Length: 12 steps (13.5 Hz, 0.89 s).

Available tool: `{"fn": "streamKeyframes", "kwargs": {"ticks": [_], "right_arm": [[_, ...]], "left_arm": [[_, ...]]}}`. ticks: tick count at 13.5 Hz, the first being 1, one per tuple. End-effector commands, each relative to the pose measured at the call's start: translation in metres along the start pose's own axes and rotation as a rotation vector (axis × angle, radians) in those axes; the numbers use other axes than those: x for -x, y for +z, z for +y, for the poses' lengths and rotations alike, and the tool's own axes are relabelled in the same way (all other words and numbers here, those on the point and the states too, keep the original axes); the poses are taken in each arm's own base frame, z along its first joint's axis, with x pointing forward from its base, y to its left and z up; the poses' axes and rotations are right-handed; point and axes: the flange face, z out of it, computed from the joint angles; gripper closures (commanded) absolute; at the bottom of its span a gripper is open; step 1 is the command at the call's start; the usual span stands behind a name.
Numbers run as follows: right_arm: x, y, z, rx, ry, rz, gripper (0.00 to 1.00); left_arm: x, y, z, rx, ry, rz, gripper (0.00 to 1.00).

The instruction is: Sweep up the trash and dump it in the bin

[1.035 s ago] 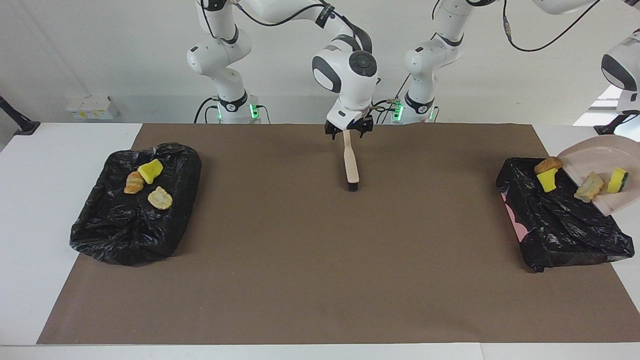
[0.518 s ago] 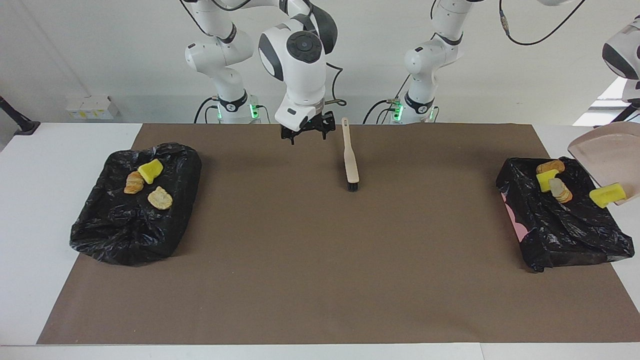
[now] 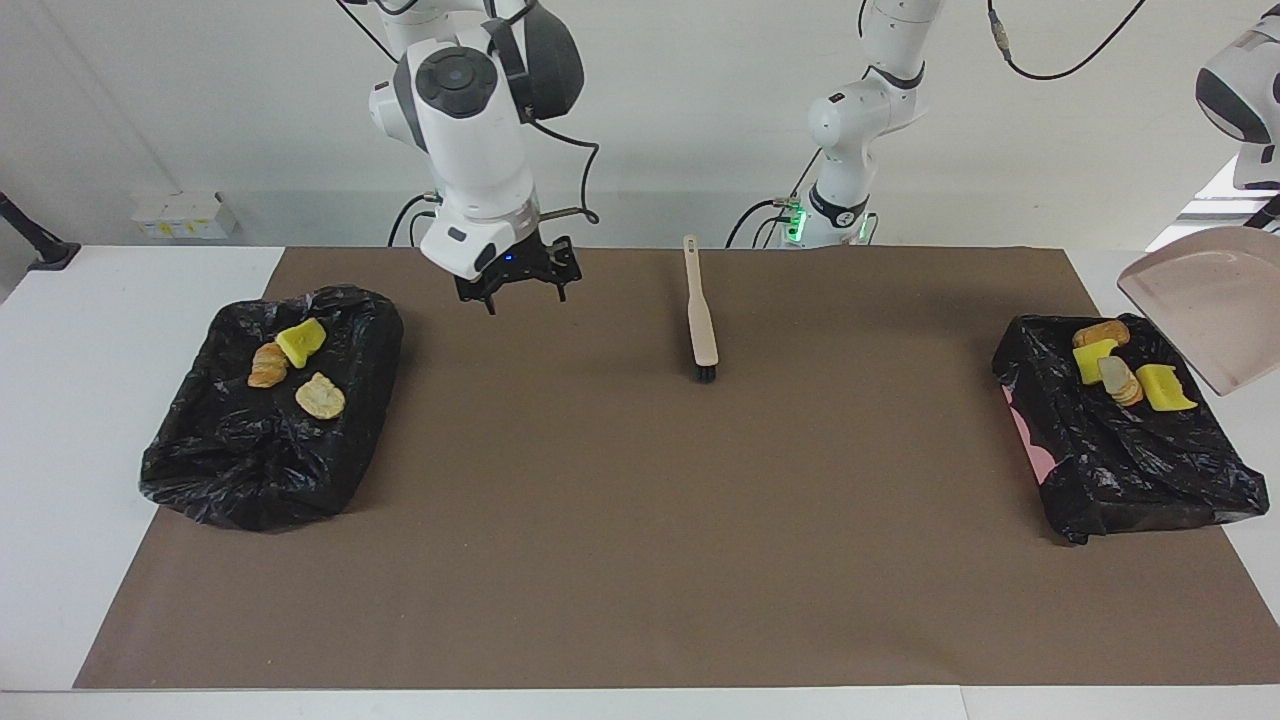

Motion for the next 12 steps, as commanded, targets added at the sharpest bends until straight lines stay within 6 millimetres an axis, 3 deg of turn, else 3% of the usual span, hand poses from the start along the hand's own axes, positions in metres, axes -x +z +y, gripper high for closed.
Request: {"fn": "streamKeyframes", "kwargs": {"ticks": [1,3,5,9,12], "right_arm": [[-0.001,-0.014,0.033,0.031,0.031,0.013,0.0],[-0.001,-0.021,0.054,0.052,0.069,0.036,0.0],[0.0,-0.024,0.069,0.109,0.081,0.045,0.0],[0.005,-0.032,0.135,0.089,0.102,0.059,0.0],[0.011,-0.037,0.153,0.091,0.125,0.065,0.0]], "left_arm": [[-0.011,-0.001,0.007,0.035,-0.071,0.168,1.0],[-0.02,0.001,0.013,0.092,-0.098,0.247,1.0],[-0.041,-0.008,0.013,0.127,-0.164,0.389,1.0],[-0.116,-0.054,0.009,0.207,-0.336,0.459,1.0],[-0.166,-0.088,0.0,0.238,-0.443,0.519,1.0]]}}
